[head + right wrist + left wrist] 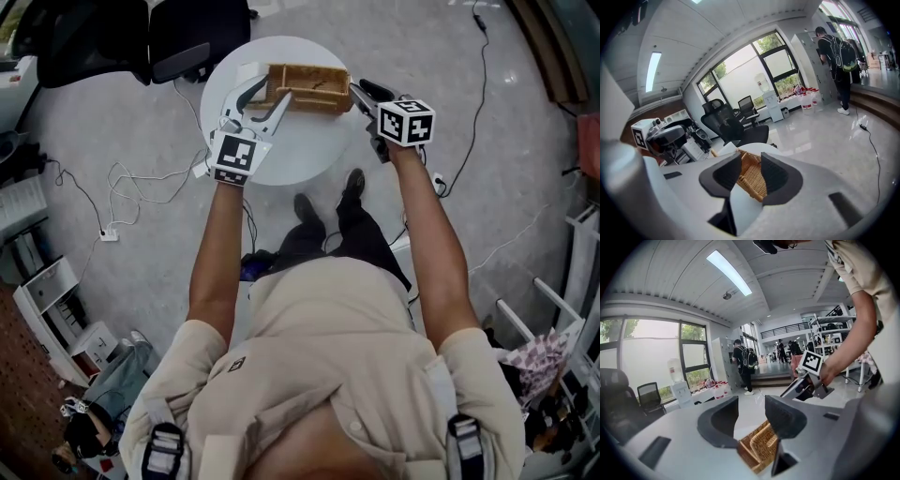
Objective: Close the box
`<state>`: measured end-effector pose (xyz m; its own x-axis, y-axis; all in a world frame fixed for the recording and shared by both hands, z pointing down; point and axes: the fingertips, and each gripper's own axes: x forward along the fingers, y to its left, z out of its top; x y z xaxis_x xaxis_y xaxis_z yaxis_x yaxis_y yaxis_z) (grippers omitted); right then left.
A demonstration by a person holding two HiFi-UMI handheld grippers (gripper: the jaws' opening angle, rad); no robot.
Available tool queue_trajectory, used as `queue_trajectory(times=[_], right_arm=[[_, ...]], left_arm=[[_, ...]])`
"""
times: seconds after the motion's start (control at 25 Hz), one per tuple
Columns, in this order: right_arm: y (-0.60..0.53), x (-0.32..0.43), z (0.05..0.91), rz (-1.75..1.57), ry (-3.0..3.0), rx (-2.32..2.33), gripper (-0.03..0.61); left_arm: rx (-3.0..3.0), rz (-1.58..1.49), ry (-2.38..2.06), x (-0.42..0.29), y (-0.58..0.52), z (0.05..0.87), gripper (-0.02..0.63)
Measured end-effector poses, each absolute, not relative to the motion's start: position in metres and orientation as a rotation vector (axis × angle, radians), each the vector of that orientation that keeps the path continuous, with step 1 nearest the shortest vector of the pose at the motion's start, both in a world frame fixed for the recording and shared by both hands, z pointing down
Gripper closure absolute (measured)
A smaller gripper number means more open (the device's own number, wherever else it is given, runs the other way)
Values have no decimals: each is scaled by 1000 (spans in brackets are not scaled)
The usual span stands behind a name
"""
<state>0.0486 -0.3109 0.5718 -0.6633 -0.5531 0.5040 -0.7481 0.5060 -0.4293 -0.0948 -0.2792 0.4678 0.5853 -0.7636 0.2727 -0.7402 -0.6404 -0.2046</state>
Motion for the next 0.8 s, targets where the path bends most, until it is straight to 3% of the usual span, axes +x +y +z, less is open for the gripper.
queue_trajectory(times=[0.8], right_arm=[[-303, 65, 592, 779, -2355, 1127, 465]], left_arm=[[-2816, -502, 1478, -125, -243, 469, 454]])
